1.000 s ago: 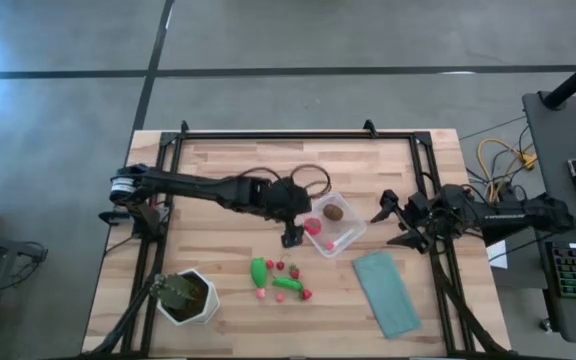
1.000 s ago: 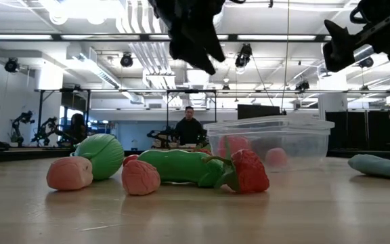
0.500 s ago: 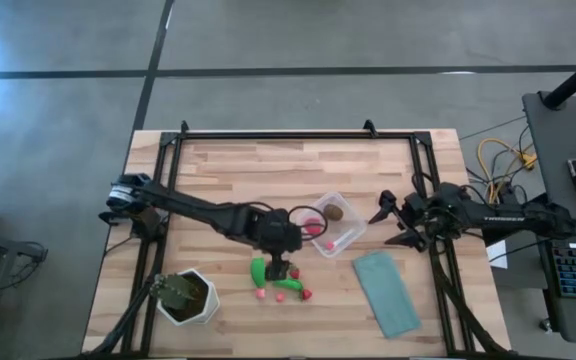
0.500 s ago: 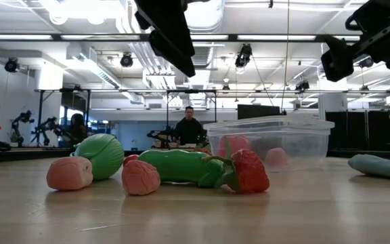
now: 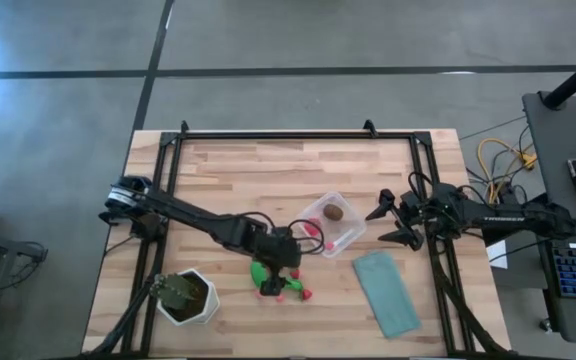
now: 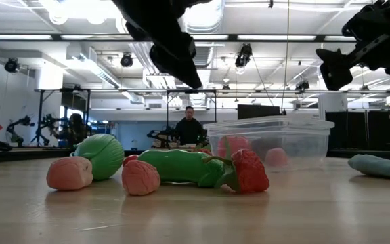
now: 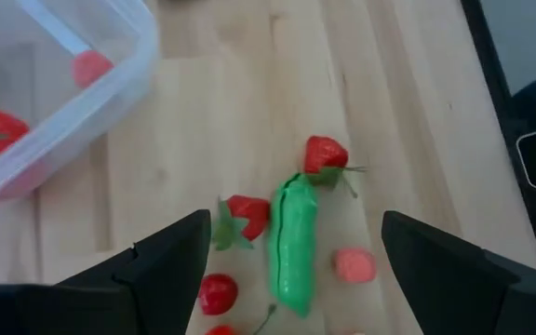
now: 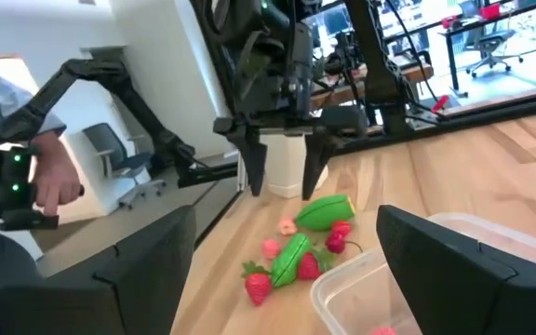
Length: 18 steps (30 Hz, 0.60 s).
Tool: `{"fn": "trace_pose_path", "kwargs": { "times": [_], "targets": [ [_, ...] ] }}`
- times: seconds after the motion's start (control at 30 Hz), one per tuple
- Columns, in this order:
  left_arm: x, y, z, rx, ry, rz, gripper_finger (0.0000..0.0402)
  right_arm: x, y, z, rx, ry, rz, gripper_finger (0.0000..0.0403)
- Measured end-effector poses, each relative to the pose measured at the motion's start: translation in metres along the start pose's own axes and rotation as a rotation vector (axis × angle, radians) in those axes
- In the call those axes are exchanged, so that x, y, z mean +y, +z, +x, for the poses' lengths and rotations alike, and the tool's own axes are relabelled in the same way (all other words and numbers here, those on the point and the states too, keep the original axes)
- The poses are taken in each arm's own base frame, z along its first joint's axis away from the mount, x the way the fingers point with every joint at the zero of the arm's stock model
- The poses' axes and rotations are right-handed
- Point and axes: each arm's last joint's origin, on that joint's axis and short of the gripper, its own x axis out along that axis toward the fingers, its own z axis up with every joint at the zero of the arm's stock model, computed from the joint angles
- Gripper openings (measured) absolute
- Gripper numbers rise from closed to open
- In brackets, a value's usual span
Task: Pick and placing Produce into tupperware
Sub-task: Put the green corn into the transparent bin
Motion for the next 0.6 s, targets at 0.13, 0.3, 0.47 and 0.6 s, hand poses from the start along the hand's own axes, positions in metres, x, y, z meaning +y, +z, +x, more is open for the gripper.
{"fn": "trace_pose_path", "kwargs": {
  "times": [0.13,0.3,0.47,0.6],
  "targets": [
    [-0.001,-0.004,0.009,-0.061,-0.042,0.004,0.0302,0.0,0.0,0.0,0.0,0.0,0.0,0.0325],
    [-0.007,-0.005,0.023,-0.131,-0.078,0.026,0.0302,0.0,0.0,0.0,0.0,0.0,0.0,0.0325],
    [-0.015,-0.012,0.042,-0.081,-0.091,0.04,0.0302,0.0,0.0,0.0,-0.001,0.0,-0.001,0.0325],
    [-0.013,-0.016,0.041,-0.062,0.021,-0.008,0.0302,0.0,0.0,0.0,0.001,-0.001,0.001,0.0325]
  ]
}}
